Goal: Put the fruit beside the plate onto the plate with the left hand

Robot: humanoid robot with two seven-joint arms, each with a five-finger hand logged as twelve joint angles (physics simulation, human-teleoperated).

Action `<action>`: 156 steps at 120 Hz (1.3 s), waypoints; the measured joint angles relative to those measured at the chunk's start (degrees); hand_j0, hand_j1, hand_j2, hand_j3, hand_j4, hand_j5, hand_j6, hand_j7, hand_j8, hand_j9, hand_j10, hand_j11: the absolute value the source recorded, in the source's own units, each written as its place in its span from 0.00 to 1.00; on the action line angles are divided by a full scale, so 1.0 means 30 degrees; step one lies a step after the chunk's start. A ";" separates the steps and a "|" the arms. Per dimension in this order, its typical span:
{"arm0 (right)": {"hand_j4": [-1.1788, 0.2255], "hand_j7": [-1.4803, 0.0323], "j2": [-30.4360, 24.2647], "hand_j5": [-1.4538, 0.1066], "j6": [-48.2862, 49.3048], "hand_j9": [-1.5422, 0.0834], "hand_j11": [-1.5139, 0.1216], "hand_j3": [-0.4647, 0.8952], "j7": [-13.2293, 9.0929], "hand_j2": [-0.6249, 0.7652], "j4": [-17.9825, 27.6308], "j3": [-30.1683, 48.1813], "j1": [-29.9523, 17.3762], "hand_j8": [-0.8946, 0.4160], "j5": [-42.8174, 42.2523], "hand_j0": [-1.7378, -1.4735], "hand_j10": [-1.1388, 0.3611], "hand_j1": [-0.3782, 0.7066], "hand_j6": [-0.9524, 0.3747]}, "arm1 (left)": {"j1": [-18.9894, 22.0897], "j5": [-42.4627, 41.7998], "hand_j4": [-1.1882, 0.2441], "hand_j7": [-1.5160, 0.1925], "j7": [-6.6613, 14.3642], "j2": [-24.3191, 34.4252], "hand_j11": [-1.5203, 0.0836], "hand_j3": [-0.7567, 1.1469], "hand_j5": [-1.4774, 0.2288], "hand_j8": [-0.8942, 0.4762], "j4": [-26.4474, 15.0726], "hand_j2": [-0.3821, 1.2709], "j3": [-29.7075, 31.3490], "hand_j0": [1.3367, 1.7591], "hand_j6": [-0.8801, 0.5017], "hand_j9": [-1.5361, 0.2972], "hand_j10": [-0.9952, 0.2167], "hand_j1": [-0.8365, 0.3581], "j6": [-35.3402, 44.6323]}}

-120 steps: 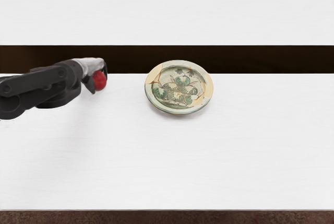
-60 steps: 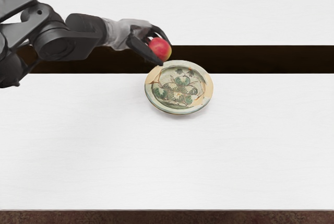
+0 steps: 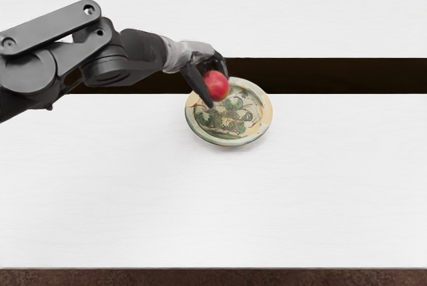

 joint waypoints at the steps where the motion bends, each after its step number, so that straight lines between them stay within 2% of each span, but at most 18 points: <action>1: 0.83 0.97 0.0000 0.92 0.0000 0.94 0.92 0.34 0.0000 0.45 0.0000 0.0000 -0.0001 0.67 0.0000 0.30 0.75 0.04 0.71 | 0.0013 0.0040 0.55 0.20 0.0001 -0.0013 0.21 0.40 0.16 0.37 0.0013 0.36 0.0062 0.73 0.48 0.20 0.11 0.48 0.0008; 12: 0.83 0.97 0.0000 0.92 0.0000 0.94 0.92 0.34 0.0000 0.45 0.0000 0.0000 0.0002 0.67 0.0000 0.30 0.75 0.04 0.71 | 0.0153 0.0654 0.55 0.20 0.0000 -0.0352 0.22 0.40 0.16 0.38 0.0233 0.39 0.0561 0.73 0.48 0.20 0.11 0.48 0.0121; 16: 0.83 0.97 0.0000 0.92 0.0000 0.94 0.92 0.34 0.0000 0.45 0.0000 0.0000 0.0004 0.67 0.0000 0.30 0.75 0.04 0.71 | 0.0272 0.0935 0.55 0.20 -0.0002 -0.0497 0.22 0.40 0.16 0.38 0.0396 0.37 0.0672 0.73 0.49 0.20 0.11 0.49 0.0137; 17: 0.83 0.97 0.0000 0.92 0.0000 0.94 0.92 0.34 0.0000 0.45 0.0000 0.0000 0.0002 0.67 0.0000 0.30 0.75 0.04 0.71 | 0.0374 0.1079 0.55 0.20 0.0000 -0.0631 0.22 0.40 0.16 0.38 0.0454 0.33 0.0691 0.73 0.48 0.20 0.11 0.48 0.0157; 19: 0.83 0.97 0.0000 0.92 0.0000 0.94 0.92 0.34 0.0000 0.45 0.0000 0.0000 0.0001 0.67 0.0000 0.30 0.75 0.04 0.71 | 0.0501 0.1257 0.56 0.20 -0.0001 -0.0783 0.22 0.40 0.16 0.38 0.0555 0.38 0.0731 0.73 0.49 0.20 0.11 0.47 0.0171; 28: 0.83 0.97 0.0000 0.92 0.0000 0.94 0.92 0.34 0.0000 0.45 0.0000 0.0000 0.0001 0.67 0.0000 0.30 0.75 0.04 0.71 | 0.0590 0.1967 0.54 0.19 0.0002 -0.0994 0.22 0.40 0.15 0.37 0.0894 0.30 0.0854 0.73 0.47 0.20 0.11 0.53 0.0251; 36: 0.83 0.97 0.0000 0.92 0.0000 0.94 0.92 0.34 0.0000 0.45 0.0000 0.0000 0.0005 0.67 0.0000 0.30 0.75 0.04 0.71 | 0.0559 0.2334 0.54 0.19 0.0005 -0.1024 0.22 0.40 0.15 0.37 0.1047 0.39 0.0890 0.73 0.47 0.20 0.11 0.49 0.0416; 45: 0.83 0.97 0.0000 0.92 0.0000 0.94 0.92 0.34 0.0000 0.45 0.0000 0.0000 0.0004 0.67 0.0000 0.30 0.75 0.04 0.71 | 0.0557 0.2523 0.55 0.18 0.0007 -0.1081 0.22 0.40 0.15 0.38 0.1135 0.39 0.0915 0.73 0.48 0.20 0.11 0.49 0.0496; 50: 0.83 0.97 0.0000 0.92 0.0000 0.94 0.92 0.34 0.0000 0.45 0.0000 0.0000 0.0004 0.67 0.0000 0.30 0.75 0.04 0.71 | 0.0543 0.2578 0.55 0.19 0.0008 -0.1105 0.22 0.40 0.15 0.38 0.1163 0.35 0.0925 0.73 0.48 0.21 0.11 0.50 0.0509; 61: 0.83 0.97 0.0000 0.92 0.0000 0.94 0.92 0.34 0.0000 0.45 0.0000 0.0000 0.0000 0.67 0.0000 0.30 0.75 0.04 0.71 | 0.0606 0.2493 0.63 0.42 0.0004 -0.1144 0.46 0.40 0.39 0.45 0.1232 0.30 0.0840 0.74 0.52 0.41 0.35 0.66 0.1017; 70: 0.83 0.97 0.0000 0.92 0.0000 0.94 0.92 0.34 0.0000 0.45 0.0000 0.0000 0.0002 0.67 0.0000 0.30 0.75 0.04 0.71 | 0.0615 0.2450 0.69 0.56 0.0003 -0.1144 0.61 0.40 0.54 0.52 0.1256 0.28 0.0783 0.75 0.55 0.54 0.49 0.76 0.1291; 81: 0.83 0.97 0.0000 0.92 0.0000 0.94 0.92 0.34 0.0000 0.45 0.0000 0.0000 0.0001 0.67 0.0000 0.30 0.75 0.04 0.71 | 0.0671 0.2208 0.74 0.68 0.0002 -0.1144 0.73 0.40 0.66 0.56 0.1249 0.26 0.0735 0.75 0.58 0.65 0.61 0.85 0.1416; 92: 0.83 0.97 0.0000 0.92 0.0000 0.94 0.92 0.34 0.0000 0.45 0.0000 0.0000 0.0000 0.67 0.0000 0.30 0.75 0.04 0.71 | 0.0556 0.0696 0.77 0.75 0.0001 -0.0873 0.81 0.40 0.73 0.60 0.1156 0.25 0.0656 0.76 0.60 0.72 0.69 0.90 0.1299; 108: 0.83 0.97 0.0000 0.92 0.0000 0.94 0.92 0.34 0.0000 0.45 0.0000 0.0000 0.0005 0.67 0.0000 0.30 0.75 0.04 0.71 | 0.0363 -0.2633 0.80 0.82 0.0001 0.1425 0.88 0.40 0.80 0.62 0.1038 0.24 -0.0115 0.76 0.62 0.78 0.75 0.94 -0.0684; 121: 0.83 0.97 0.0000 0.92 0.0000 0.94 0.92 0.34 0.0000 0.45 0.0000 0.0000 0.0002 0.67 0.0000 0.30 0.75 0.04 0.71 | 0.0652 -0.5727 0.81 0.85 0.0001 0.4864 0.91 0.40 0.82 0.63 0.0567 0.24 -0.1150 0.76 0.63 0.80 0.78 0.96 -0.3738; 130: 0.83 0.97 0.0000 0.92 0.0000 0.94 0.92 0.34 0.0000 0.45 0.0000 0.0000 -0.0006 0.67 0.0000 0.30 0.75 0.04 0.71 | 0.0750 -0.8213 0.82 0.86 0.0001 0.6360 0.92 0.40 0.84 0.64 0.0381 0.24 -0.1491 0.76 0.63 0.81 0.79 0.97 -0.5105; 145: 0.83 0.97 0.0000 0.92 0.0000 0.94 0.92 0.34 0.0000 0.45 0.0000 -0.0001 -0.0005 0.67 0.0000 0.30 0.75 0.04 0.71 | 0.1806 -1.1411 0.82 0.87 0.0001 0.9219 0.93 0.40 0.85 0.65 0.0260 0.23 -0.1742 0.76 0.63 0.82 0.81 0.98 -0.6007; 156: 0.83 0.97 0.0000 0.92 0.0000 0.94 0.92 0.34 0.0000 0.45 0.0000 0.0001 -0.0001 0.67 0.0000 0.30 0.75 0.04 0.71 | 0.3000 -1.3144 0.83 0.88 0.0001 0.9830 0.94 0.40 0.86 0.65 0.0223 0.23 -0.1915 0.76 0.63 0.83 0.81 0.99 -0.6243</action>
